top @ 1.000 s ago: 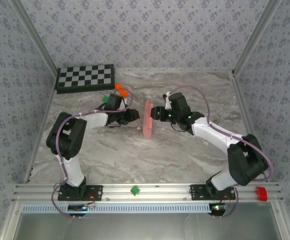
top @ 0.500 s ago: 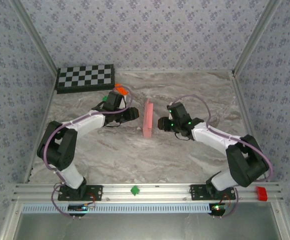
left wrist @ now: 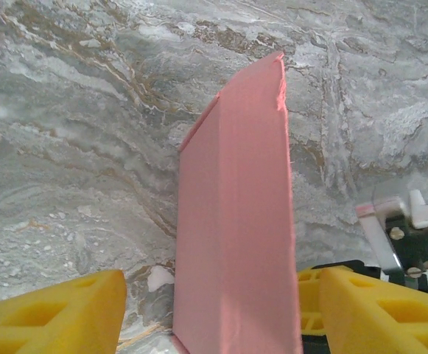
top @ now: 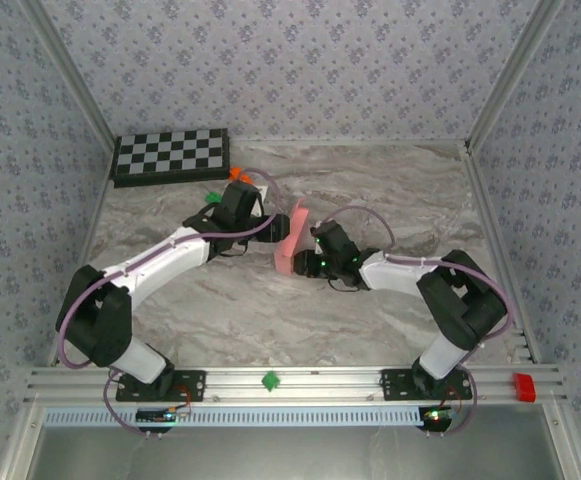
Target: Fold the paper box
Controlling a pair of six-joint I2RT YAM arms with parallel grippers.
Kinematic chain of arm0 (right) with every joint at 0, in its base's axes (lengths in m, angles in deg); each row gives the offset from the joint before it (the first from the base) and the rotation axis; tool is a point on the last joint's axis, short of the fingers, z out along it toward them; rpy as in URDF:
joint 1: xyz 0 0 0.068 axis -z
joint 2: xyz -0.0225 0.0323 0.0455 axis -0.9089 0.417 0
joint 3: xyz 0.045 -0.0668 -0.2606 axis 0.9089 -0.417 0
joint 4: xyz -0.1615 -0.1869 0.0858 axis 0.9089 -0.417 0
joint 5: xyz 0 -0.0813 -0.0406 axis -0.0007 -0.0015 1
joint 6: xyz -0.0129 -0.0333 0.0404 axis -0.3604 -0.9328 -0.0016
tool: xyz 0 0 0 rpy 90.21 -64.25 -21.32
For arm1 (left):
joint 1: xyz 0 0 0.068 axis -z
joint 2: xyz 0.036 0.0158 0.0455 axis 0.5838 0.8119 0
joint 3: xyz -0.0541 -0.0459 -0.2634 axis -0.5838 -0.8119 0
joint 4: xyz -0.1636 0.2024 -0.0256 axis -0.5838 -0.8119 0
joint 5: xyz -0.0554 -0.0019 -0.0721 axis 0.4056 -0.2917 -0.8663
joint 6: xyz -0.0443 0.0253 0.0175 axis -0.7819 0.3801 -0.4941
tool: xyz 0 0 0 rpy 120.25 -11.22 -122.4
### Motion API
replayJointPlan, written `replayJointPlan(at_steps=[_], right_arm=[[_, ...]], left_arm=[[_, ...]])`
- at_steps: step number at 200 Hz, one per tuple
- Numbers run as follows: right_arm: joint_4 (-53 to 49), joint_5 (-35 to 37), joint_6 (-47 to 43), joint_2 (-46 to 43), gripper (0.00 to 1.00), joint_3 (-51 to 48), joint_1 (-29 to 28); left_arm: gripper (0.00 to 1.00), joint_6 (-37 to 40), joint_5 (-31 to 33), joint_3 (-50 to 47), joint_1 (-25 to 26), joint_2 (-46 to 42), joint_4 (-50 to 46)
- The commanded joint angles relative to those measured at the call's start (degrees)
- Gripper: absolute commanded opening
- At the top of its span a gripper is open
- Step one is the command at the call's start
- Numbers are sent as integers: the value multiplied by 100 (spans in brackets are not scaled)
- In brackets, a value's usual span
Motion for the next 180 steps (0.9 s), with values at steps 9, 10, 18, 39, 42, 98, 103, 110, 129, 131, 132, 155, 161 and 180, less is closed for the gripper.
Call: replayJointPlan(at_steps=[9,10,18,39,42,98,103,110,129,131,132,155,161,180], right_arm=[[757,-250,230,164,40,-37,-77],[767,-251,231,166,40,-41,-77],[815,-237,242,143,40,-67,-79],[809,48,248,-127,42,-311,-65],[799,88,250,-179,42,-363,-56],[-76,668,-43,-1452,44,-1243,426],[-166,679,-74,-1574,44,-1300,491],[-290,688,-129,-1747,44,-1377,592],[-542,694,-224,-2174,45,-1565,854],[-573,685,-224,-2213,45,-1581,874],[-575,683,-224,-2236,45,-1591,886],[-740,654,-226,-2629,46,-1731,1129],[-787,661,-231,-2695,46,-1753,1174],[-880,645,-232,-2820,46,-1793,1283]], left_arm=[[72,572,103,398,82,2,-446],[72,586,103,409,84,7,-464],[73,695,113,534,113,70,-589],[75,1027,208,911,211,302,-1011],[75,1082,261,983,224,340,-1100],[76,1683,798,2044,511,1268,-2065],[76,1748,796,2131,540,1364,-2120],[76,1813,797,2241,579,1495,-2183],[76,1909,932,2499,663,1784,-2332],[76,1916,959,2515,665,1811,-2339],[76,1913,971,2526,666,1821,-2342],[72,1979,1132,2658,704,2034,-2393],[71,1996,1139,2670,708,2078,-2406],[64,2063,1130,2740,710,2244,-2454]])
